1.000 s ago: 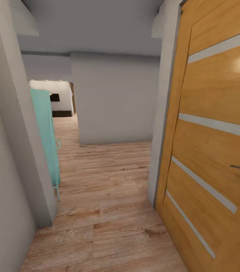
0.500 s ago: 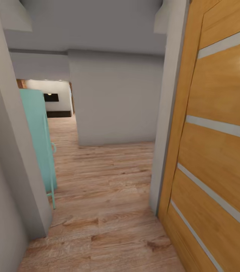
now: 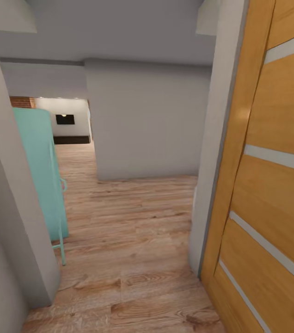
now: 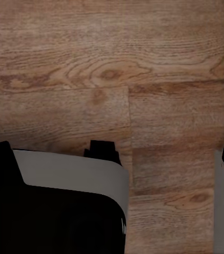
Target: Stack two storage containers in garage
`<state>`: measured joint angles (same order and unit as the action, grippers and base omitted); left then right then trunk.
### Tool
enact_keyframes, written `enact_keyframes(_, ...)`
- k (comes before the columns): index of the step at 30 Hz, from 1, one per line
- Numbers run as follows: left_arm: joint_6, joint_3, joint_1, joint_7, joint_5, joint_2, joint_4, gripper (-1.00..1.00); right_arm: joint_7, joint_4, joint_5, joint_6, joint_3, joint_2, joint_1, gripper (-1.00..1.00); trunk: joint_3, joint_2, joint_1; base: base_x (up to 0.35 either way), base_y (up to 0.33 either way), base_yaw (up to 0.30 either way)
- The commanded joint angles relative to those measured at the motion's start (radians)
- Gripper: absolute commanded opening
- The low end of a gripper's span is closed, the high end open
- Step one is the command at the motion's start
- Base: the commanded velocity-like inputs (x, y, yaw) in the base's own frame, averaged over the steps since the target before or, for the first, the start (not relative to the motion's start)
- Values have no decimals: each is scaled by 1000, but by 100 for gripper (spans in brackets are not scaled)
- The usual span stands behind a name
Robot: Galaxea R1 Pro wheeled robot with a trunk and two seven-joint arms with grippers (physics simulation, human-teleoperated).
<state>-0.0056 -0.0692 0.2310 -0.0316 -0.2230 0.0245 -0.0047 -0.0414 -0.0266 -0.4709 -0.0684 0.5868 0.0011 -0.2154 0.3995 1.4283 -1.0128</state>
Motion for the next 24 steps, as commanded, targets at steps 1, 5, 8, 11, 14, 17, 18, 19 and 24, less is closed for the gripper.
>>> enact_keyframes(1, -1, -8, 1, -2, -9, 0, 0, 100, 0, -3, -9, -5, 8, 0, -1, 100, 1, 1, -1, 321, 0, 222)
enact_keyframes(5, -1, -8, 1, -2, -9, 0, 0, 100, 0, -3, -8, -5, 8, 0, -1, 100, 1, 1, -1, 321, 0, 251)
enact_keyframes(8, -1, -8, 1, -2, -9, 0, 0, 100, 0, -3, -8, -5, 8, 0, -1, 100, 1, 1, -1, 321, 0, 265)
enact_keyframes(11, -1, -8, 1, -2, -9, 0, 0, 100, 0, -3, -8, -5, 8, 0, -1, 100, 1, 1, -1, 321, 0, 269)
enact_keyframes(14, -1, -8, 1, -2, -9, 0, 0, 100, 0, -3, -8, -5, 8, 0, -1, 100, 1, 1, -1, 321, 0, 265)
enact_keyframes(17, -1, -8, 1, -2, -9, 0, 0, 100, 0, -3, -8, -5, 8, 0, -1, 100, 1, 1, -1, 321, 0, 106)
enact_keyframes(18, -1, -8, 1, -2, -9, 0, 0, 100, 0, -3, -8, -5, 8, 0, -1, 100, 1, 1, -1, 321, 0, 40)
enact_keyframes(19, -1, -8, 1, -2, -9, 0, 0, 100, 0, -3, -8, -5, 8, 0, -1, 100, 1, 1, -1, 321, 0, 25)
enact_keyframes(24, -1, -8, 1, -2, -9, 0, 0, 100, 0, -3, -8, -5, 8, 0, -1, 100, 1, 1, -1, 321, 0, 8)
